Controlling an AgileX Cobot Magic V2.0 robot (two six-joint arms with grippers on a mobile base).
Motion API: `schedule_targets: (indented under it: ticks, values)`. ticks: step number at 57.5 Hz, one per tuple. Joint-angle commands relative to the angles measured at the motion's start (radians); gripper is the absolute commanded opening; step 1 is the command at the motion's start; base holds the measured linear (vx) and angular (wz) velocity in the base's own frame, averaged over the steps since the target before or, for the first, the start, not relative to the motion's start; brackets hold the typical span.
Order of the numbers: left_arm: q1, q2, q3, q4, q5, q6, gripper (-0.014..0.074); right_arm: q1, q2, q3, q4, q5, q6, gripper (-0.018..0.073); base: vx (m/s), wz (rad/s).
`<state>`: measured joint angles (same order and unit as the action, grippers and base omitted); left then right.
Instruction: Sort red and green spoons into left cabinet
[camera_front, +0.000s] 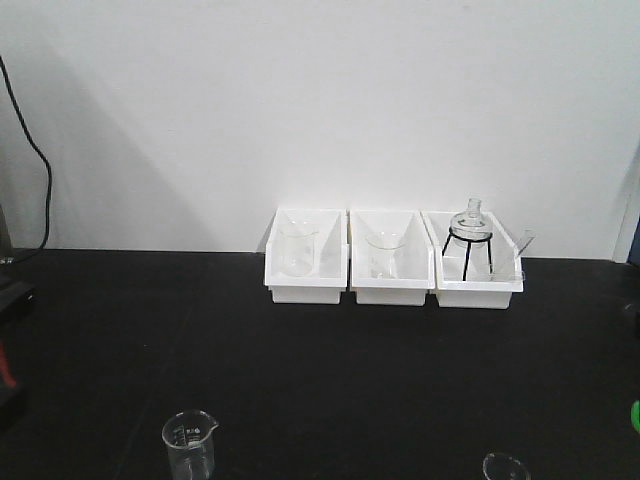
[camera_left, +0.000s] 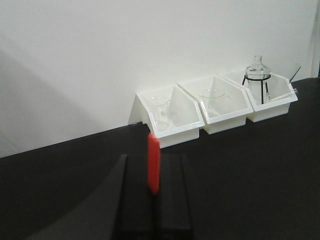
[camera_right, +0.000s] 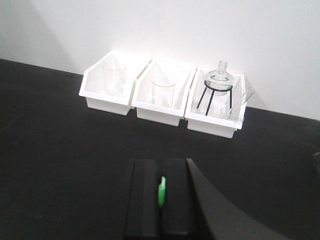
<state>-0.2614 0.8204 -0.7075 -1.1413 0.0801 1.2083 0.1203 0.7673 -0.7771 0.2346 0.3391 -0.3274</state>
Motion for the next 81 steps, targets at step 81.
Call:
schedule_targets:
  ticks: [81]
  values:
    - [-0.006,-0.282,0.156,-0.041,-0.038,-0.010,-0.0001,-0.004,-0.301,0.091,0.006,0.016,0.003,-0.0004,0.00,0.00]
